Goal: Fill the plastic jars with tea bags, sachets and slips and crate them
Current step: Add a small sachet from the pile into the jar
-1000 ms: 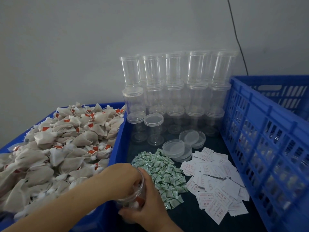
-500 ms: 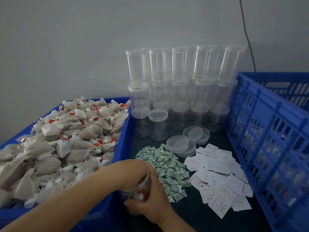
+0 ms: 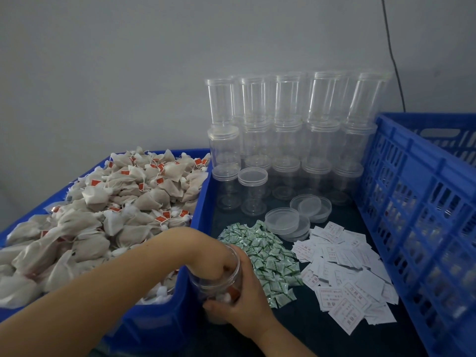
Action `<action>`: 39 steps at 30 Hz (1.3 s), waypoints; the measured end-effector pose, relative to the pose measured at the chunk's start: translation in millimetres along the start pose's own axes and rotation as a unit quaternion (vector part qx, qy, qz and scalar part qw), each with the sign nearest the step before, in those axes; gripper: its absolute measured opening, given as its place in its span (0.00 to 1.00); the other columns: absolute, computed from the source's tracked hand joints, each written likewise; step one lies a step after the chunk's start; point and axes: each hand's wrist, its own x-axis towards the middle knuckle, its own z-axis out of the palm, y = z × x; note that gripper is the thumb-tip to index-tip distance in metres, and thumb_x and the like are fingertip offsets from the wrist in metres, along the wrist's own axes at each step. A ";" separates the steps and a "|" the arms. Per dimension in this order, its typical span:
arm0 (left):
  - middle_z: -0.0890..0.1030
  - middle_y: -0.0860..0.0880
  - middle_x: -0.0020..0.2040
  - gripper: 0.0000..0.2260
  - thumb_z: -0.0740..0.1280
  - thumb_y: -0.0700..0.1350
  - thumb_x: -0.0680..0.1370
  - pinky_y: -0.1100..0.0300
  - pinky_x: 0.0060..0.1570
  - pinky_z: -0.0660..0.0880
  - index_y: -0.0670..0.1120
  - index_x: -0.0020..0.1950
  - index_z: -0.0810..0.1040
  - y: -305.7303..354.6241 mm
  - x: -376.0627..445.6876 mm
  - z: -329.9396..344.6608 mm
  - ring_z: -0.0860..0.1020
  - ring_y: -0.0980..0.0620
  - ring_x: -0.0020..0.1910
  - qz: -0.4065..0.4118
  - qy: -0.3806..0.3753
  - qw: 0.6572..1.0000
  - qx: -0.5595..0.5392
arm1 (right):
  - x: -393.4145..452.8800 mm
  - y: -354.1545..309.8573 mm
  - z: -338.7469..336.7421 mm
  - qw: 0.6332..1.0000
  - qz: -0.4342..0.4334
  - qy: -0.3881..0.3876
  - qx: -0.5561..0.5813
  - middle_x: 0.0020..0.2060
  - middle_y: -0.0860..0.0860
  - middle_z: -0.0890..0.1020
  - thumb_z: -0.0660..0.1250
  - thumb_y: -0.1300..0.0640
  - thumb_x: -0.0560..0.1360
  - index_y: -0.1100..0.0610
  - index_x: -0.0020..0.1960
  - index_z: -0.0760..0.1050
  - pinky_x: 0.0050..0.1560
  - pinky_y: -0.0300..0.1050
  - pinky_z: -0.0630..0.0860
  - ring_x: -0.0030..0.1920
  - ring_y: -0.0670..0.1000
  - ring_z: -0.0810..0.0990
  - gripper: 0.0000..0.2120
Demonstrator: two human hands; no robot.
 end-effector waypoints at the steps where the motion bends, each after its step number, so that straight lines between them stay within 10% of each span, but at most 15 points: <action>1: 0.75 0.48 0.52 0.12 0.57 0.42 0.81 0.56 0.51 0.72 0.47 0.63 0.73 0.0 -2.7 -0.5 0.74 0.50 0.48 0.003 0.004 1.000 -0.009 | -0.1 0.2 -0.2 1.000 -0.001 0.000 0.001 0.69 0.37 0.72 0.81 0.41 0.60 0.31 0.74 0.56 0.66 0.49 0.75 0.68 0.41 0.73 0.50; 13: 0.78 0.57 0.48 0.07 0.63 0.48 0.79 0.62 0.51 0.73 0.50 0.55 0.78 -15.9 3.5 -24.7 0.77 0.58 0.48 0.006 0.321 0.935 -0.153 | -16.4 -5.0 -10.3 0.999 -0.016 0.012 0.046 0.65 0.34 0.74 0.84 0.47 0.58 0.28 0.69 0.62 0.60 0.40 0.77 0.66 0.41 0.76 0.48; 29: 0.75 0.44 0.64 0.19 0.67 0.47 0.77 0.55 0.61 0.71 0.47 0.67 0.74 15.5 148.1 -20.2 0.73 0.45 0.63 -0.022 0.268 0.960 -0.082 | -58.7 10.7 -78.2 0.996 -0.038 0.083 0.009 0.68 0.45 0.76 0.85 0.56 0.61 0.41 0.74 0.63 0.59 0.40 0.78 0.67 0.49 0.77 0.49; 39: 0.77 0.44 0.57 0.08 0.66 0.40 0.76 0.55 0.53 0.74 0.45 0.54 0.77 7.0 152.5 -16.5 0.75 0.45 0.54 -0.024 0.328 0.942 -0.067 | -59.4 8.8 -76.9 0.995 -0.054 0.081 0.014 0.70 0.47 0.74 0.85 0.54 0.62 0.44 0.76 0.62 0.60 0.39 0.77 0.69 0.48 0.75 0.49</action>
